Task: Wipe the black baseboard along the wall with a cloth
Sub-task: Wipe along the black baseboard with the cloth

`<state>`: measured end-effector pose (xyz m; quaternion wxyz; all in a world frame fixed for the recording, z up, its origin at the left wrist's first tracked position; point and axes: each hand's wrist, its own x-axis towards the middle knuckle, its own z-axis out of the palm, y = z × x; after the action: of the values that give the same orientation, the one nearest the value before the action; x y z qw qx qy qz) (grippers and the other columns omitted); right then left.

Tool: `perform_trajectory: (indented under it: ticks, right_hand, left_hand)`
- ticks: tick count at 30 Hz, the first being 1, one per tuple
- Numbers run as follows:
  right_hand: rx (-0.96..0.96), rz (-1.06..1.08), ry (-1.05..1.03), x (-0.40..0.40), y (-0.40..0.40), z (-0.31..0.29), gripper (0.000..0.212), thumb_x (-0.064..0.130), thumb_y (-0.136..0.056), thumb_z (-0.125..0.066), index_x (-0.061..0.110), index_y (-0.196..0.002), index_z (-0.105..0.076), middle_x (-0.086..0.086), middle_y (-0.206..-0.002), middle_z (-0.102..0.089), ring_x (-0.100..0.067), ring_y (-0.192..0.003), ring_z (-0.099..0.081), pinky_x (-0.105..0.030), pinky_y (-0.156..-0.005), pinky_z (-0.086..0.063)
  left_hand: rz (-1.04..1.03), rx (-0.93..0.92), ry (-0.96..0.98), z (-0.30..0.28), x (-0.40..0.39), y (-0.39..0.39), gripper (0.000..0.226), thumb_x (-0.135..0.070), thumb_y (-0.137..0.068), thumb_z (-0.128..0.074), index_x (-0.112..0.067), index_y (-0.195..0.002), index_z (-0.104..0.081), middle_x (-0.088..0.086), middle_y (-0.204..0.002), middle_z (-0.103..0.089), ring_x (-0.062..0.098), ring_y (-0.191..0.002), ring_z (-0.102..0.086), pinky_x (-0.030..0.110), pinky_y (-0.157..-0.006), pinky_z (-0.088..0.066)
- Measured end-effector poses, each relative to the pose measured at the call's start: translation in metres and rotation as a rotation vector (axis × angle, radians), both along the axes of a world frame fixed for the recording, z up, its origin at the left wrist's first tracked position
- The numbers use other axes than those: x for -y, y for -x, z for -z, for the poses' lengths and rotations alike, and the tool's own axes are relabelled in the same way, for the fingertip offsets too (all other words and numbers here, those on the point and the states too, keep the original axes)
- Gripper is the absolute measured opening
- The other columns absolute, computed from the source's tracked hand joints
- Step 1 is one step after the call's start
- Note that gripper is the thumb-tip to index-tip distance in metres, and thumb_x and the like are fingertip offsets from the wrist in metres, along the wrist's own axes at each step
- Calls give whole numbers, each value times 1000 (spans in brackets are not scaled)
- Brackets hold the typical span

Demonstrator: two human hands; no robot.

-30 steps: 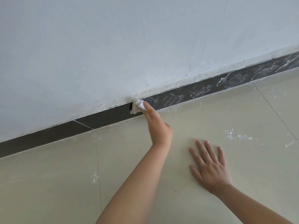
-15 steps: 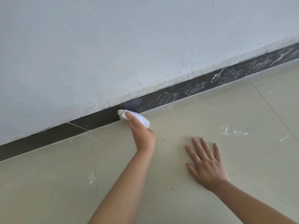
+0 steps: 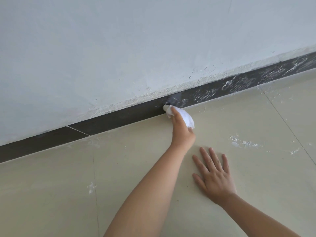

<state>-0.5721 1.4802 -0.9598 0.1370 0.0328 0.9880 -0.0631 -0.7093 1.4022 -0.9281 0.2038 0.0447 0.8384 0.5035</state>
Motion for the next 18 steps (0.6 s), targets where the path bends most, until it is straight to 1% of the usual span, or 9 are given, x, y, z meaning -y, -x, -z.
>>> perform_trajectory:
  ticks: [3,6,8,9,11,13,15,17,18]
  right_hand:
    - [-7,9,-19,0,0,-2,75,48,-95,0,16,-113,-66,-14,-126,-58,-30,-124,-35,-42,-106,-5]
    - [-3,22,-53,1,1,-7,75,47,-96,1,17,-112,-67,-13,-124,-59,-36,-116,-53,-43,-105,-8]
    - [20,17,-85,2,1,-9,70,46,-96,-5,18,-112,-67,-12,-123,-60,-37,-111,-57,-48,-103,-19]
    - [28,10,-96,3,2,-9,63,47,-94,-13,19,-111,-67,-12,-123,-61,-36,-110,-58,-52,-100,-29]
    - [44,0,-103,3,3,-9,56,47,-85,-27,20,-111,-68,-11,-122,-61,-34,-109,-58,-58,-89,-42]
    - [75,-1,-98,3,3,-8,58,49,-89,-21,21,-112,-67,-11,-123,-61,-34,-110,-58,-59,-85,-42]
    - [86,4,-101,3,2,-5,69,47,-95,-4,21,-114,-65,-10,-125,-59,-34,-112,-57,-57,-91,-41]
    - [79,9,-98,3,2,-5,74,47,-94,2,20,-116,-64,-11,-126,-58,-35,-113,-56,-53,-101,-28]
    - [77,8,-99,4,3,-5,74,47,-94,1,20,-117,-63,-12,-127,-58,-36,-113,-56,-51,-100,-21]
  left_hand:
    - [56,-116,-27,-5,2,-9,75,10,-86,-37,-7,-139,13,14,-151,16,21,-141,8,-6,-92,10]
    - [17,-283,-31,-5,17,-17,72,15,-83,-34,-9,-137,7,15,-148,18,13,-135,13,-8,-92,10]
    - [5,-349,-4,-3,31,-19,71,17,-81,-34,-7,-137,4,18,-148,16,11,-132,10,-8,-93,8]
    - [-16,-375,16,-2,37,-19,73,18,-80,-34,-6,-138,3,20,-148,14,12,-132,8,-9,-92,6]
    - [-81,-426,79,0,47,-18,77,20,-77,-34,-11,-136,5,24,-148,11,17,-134,2,-10,-91,4]
    - [-146,-444,132,3,52,-19,79,22,-74,-32,-5,-138,5,27,-147,9,30,-139,-2,-5,-94,1]
    - [-197,-443,164,5,50,-16,77,23,-73,-32,3,-140,1,29,-147,10,38,-139,-4,-1,-94,0]
    - [-182,-432,180,6,43,-9,77,23,-71,-32,6,-140,0,31,-146,11,40,-138,-4,4,-97,-4]
    - [-164,-426,188,6,39,-4,78,23,-70,-33,7,-139,-1,33,-145,12,42,-138,-4,9,-99,-10]
